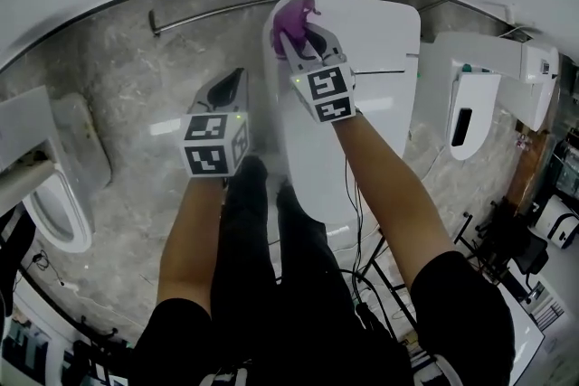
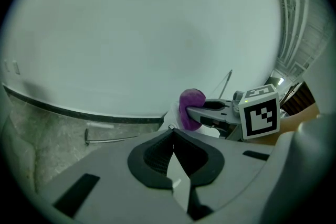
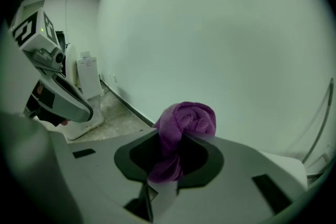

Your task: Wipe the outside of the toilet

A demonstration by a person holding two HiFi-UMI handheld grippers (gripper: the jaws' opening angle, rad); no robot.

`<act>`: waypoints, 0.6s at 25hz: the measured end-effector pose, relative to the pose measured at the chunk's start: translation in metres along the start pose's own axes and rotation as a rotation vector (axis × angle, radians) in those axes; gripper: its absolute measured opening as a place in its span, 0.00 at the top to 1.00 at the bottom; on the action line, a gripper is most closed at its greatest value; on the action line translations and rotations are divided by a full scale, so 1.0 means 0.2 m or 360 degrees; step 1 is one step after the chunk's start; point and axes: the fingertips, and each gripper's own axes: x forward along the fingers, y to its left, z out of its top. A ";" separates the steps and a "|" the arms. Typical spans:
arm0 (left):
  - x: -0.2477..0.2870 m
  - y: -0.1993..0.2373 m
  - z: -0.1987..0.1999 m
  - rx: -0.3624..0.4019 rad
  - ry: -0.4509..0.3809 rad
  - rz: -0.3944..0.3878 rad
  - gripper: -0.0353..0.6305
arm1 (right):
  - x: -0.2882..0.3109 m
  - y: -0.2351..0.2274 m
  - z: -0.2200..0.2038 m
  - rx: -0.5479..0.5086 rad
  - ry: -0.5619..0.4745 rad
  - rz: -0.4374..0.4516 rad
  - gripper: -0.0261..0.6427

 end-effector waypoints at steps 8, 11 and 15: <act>0.11 0.09 -0.02 0.0062 0.0029 0.0019 0.94 | 0.09 -0.04 -0.06 -0.0024 0.0119 -0.0038 0.82; 0.13 0.07 0.02 0.0071 0.0027 0.0001 0.94 | 0.09 -0.08 -0.08 0.0022 0.0156 -0.0067 0.82; 0.16 0.03 0.02 0.0097 0.0043 -0.0009 0.94 | 0.09 -0.12 -0.09 0.0016 0.0148 -0.0105 0.82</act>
